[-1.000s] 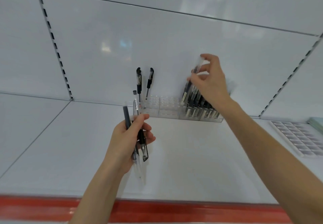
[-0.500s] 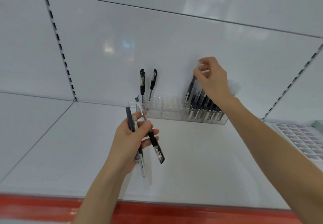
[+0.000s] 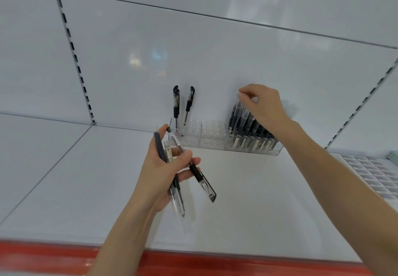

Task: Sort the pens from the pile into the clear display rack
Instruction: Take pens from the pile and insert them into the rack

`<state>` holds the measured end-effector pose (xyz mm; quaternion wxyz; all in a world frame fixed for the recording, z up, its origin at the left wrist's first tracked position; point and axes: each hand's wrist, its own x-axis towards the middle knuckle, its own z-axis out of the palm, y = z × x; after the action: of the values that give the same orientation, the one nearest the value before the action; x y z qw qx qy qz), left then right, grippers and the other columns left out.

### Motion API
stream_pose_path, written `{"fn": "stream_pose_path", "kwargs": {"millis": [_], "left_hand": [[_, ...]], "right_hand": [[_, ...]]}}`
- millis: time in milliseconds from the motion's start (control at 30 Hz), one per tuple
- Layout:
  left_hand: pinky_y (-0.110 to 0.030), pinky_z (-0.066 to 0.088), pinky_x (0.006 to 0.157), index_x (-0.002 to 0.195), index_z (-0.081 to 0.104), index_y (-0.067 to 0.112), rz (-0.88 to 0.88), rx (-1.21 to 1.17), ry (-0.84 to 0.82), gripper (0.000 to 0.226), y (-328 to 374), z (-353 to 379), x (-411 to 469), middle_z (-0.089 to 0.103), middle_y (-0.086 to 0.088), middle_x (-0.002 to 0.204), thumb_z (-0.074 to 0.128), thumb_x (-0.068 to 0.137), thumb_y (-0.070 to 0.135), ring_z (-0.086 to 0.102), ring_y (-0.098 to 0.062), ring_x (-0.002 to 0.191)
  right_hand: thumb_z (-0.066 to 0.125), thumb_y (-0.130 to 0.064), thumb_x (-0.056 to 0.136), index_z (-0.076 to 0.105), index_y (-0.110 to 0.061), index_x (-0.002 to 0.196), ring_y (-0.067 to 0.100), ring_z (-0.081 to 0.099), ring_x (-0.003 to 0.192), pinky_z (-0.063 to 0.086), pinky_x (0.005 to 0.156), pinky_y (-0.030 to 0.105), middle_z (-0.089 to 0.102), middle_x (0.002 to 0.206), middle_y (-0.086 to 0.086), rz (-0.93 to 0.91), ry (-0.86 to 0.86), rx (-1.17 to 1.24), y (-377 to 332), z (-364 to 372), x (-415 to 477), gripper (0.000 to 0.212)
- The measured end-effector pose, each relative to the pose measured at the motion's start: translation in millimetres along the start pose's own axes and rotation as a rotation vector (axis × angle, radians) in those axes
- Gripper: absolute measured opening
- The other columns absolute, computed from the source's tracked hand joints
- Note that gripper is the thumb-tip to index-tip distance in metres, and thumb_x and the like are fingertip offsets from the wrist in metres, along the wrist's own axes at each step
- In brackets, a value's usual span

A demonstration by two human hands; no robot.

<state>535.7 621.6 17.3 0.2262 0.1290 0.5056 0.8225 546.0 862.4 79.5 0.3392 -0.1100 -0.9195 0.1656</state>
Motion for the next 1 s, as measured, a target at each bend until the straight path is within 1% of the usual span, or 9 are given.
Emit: {"fn": "stream_pose_path", "kwargs": {"millis": [167, 300, 433, 567, 700, 767, 833, 900, 1000], "left_hand": [[-0.030, 0.059, 0.059, 0.110, 0.049, 0.023, 0.006, -0.086, 0.067, 0.030, -1, -2, 4, 0.067, -0.010, 0.069, 0.055, 0.089, 0.003, 0.072, -0.024, 0.070], [-0.030, 0.059, 0.059, 0.103, 0.051, 0.016, 0.036, -0.125, 0.130, 0.017, -2, -4, 6, 0.069, -0.015, 0.079, 0.054, 0.090, 0.006, 0.072, -0.025, 0.070], [-0.030, 0.059, 0.058, 0.098, 0.049, 0.012, 0.049, -0.152, 0.154, 0.014, -5, -4, 6, 0.068, -0.014, 0.079, 0.054, 0.089, 0.003, 0.072, -0.025, 0.070], [-0.025, 0.057, 0.054, 0.091, 0.043, 0.010, 0.054, -0.201, 0.185, 0.016, -6, -6, 7, 0.066, -0.014, 0.076, 0.057, 0.088, 0.004, 0.072, -0.026, 0.068], [-0.022, 0.056, 0.054, 0.089, 0.041, 0.011, 0.081, -0.206, 0.223, 0.017, -6, -5, 5, 0.067, -0.015, 0.081, 0.058, 0.088, 0.008, 0.072, -0.021, 0.066], [-0.021, 0.055, 0.053, 0.091, 0.041, 0.011, 0.092, -0.218, 0.264, 0.017, -4, -4, 5, 0.068, -0.016, 0.085, 0.057, 0.089, 0.010, 0.071, -0.019, 0.064], [-0.021, 0.055, 0.053, 0.092, 0.040, 0.011, 0.121, -0.244, 0.312, 0.016, -4, -5, 6, 0.069, -0.013, 0.082, 0.056, 0.090, 0.010, 0.071, -0.017, 0.062], [-0.022, 0.055, 0.054, 0.087, 0.039, 0.012, 0.170, -0.263, 0.350, 0.017, -3, -6, 7, 0.070, -0.008, 0.077, 0.056, 0.091, 0.011, 0.070, -0.016, 0.062], [-0.023, 0.055, 0.056, 0.084, 0.037, 0.015, 0.205, -0.266, 0.379, 0.019, -3, -5, 8, 0.069, -0.010, 0.084, 0.054, 0.092, 0.010, 0.070, -0.017, 0.064]], "right_hand": [[0.052, -0.011, 0.090, 0.065, -0.004, 0.101, 0.017, 0.058, 0.086, 0.042, 0.081, 0.021, 0.068, 0.094, 0.007, -0.007, -0.032, -0.031, -1, -4, 3, 0.019], [0.053, -0.012, 0.088, 0.067, -0.007, 0.098, 0.021, 0.061, 0.093, 0.043, 0.085, 0.026, 0.069, 0.099, 0.006, 0.004, -0.204, -0.160, 1, -11, 13, 0.018], [0.051, -0.013, 0.089, 0.067, -0.009, 0.104, 0.027, 0.059, 0.099, 0.045, 0.092, 0.039, 0.069, 0.101, 0.008, 0.034, -0.239, -0.207, 3, -9, 13, 0.021], [0.048, -0.015, 0.091, 0.057, -0.012, 0.118, 0.027, 0.048, 0.113, 0.033, 0.100, 0.043, 0.067, 0.100, 0.007, -0.011, -0.177, -0.341, 8, 1, 0, 0.028], [0.049, -0.022, 0.093, 0.054, -0.015, 0.125, 0.027, 0.043, 0.123, 0.028, 0.104, 0.044, 0.059, 0.125, 0.008, -0.042, -0.169, -0.405, 9, -2, -7, 0.034], [0.050, -0.023, 0.093, 0.056, -0.014, 0.123, 0.022, 0.047, 0.121, 0.031, 0.103, 0.027, 0.058, 0.127, 0.004, -0.038, -0.041, -0.210, -4, -8, -16, 0.032], [0.052, -0.026, 0.093, 0.065, -0.017, 0.104, 0.009, 0.056, 0.101, 0.035, 0.087, 0.008, 0.067, 0.106, -0.006, 0.078, -0.024, 0.110, -27, -16, -32, 0.020], [0.054, -0.031, 0.090, 0.066, -0.019, 0.086, 0.004, 0.063, 0.080, 0.045, 0.077, 0.012, 0.070, 0.083, -0.011, 0.178, -0.230, 0.366, -48, -22, -49, 0.017], [0.062, -0.026, 0.084, 0.066, -0.026, 0.080, 0.005, 0.067, 0.069, 0.053, 0.066, 0.020, 0.071, 0.069, -0.009, 0.213, -0.474, 0.559, -60, -13, -67, 0.006]]}}
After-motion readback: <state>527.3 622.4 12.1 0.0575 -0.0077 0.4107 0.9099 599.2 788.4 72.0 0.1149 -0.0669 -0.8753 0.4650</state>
